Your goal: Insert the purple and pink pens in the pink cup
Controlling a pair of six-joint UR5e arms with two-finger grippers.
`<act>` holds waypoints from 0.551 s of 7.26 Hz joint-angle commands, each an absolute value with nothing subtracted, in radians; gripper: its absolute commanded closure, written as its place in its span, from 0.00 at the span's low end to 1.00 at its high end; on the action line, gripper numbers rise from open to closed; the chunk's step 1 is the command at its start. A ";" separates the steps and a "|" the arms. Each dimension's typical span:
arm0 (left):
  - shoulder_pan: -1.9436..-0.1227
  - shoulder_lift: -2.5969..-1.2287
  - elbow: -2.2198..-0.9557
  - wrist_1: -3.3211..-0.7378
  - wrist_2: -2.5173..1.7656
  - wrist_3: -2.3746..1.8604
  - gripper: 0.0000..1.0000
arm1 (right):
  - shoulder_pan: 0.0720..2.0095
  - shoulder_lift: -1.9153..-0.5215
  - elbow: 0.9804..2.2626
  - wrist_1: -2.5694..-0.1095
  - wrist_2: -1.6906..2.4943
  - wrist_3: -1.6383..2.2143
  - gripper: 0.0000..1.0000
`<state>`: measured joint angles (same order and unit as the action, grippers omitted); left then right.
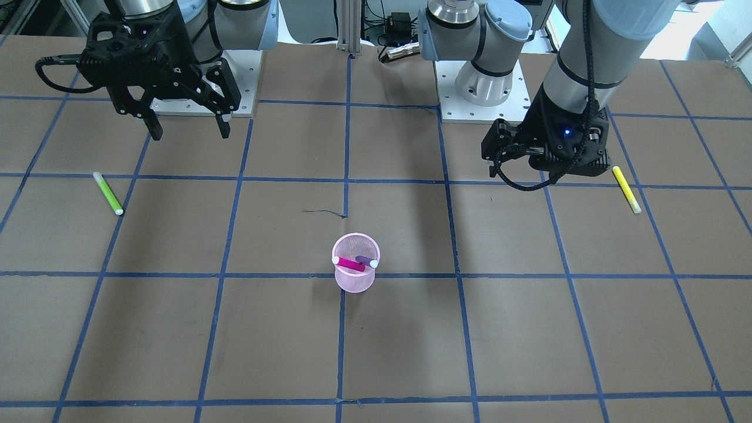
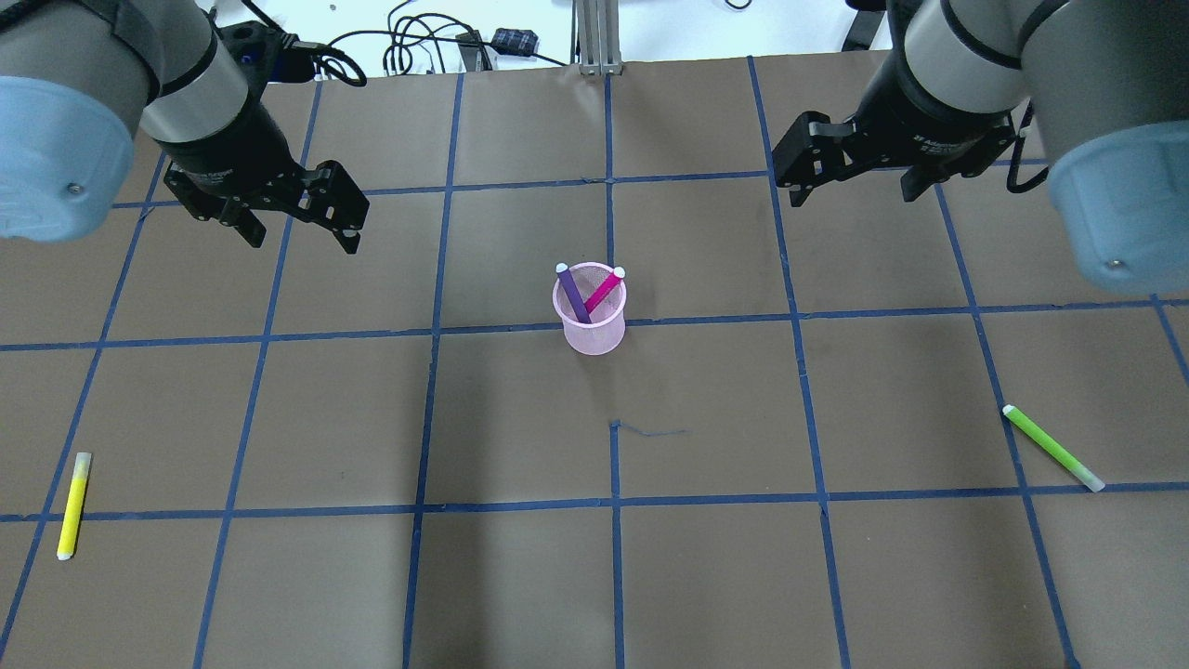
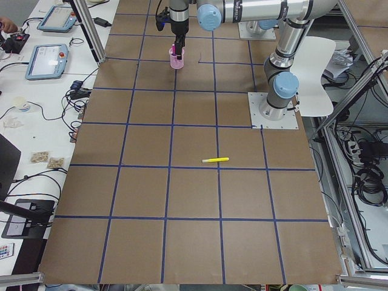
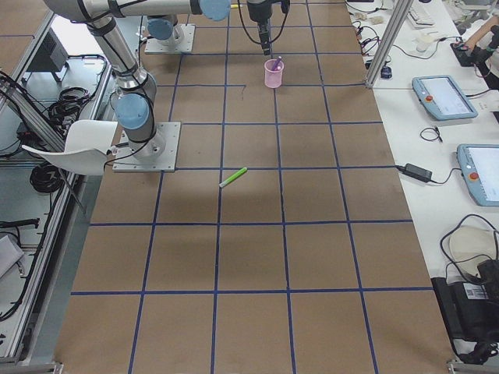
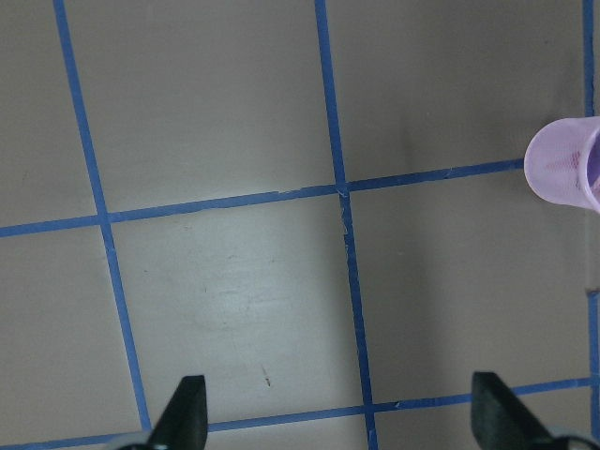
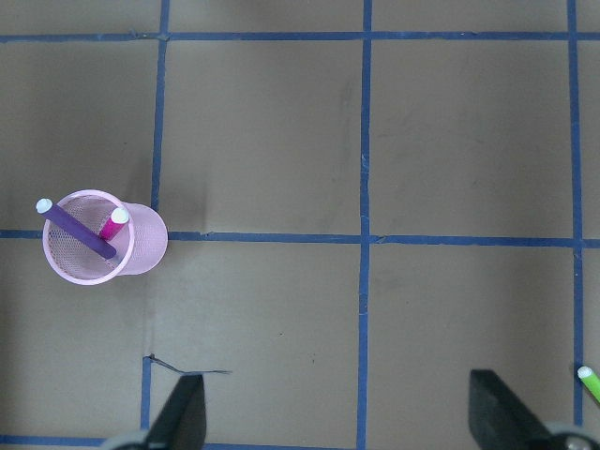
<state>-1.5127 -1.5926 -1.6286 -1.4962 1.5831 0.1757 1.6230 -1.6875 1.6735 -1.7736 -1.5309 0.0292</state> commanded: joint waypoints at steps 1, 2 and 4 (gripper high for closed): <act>-1.502 -1.568 -1.649 -1.497 1.583 0.175 0.00 | 1.623 -1.687 1.674 -1.773 -1.531 0.029 0.00; -1.502 -1.556 -1.651 -1.505 1.585 0.175 0.00 | 1.623 -1.687 1.674 -1.775 -1.531 0.029 0.00; -1.500 -1.551 -1.651 -1.503 1.583 0.175 0.00 | 1.623 -1.687 1.674 -1.775 -1.531 0.029 0.00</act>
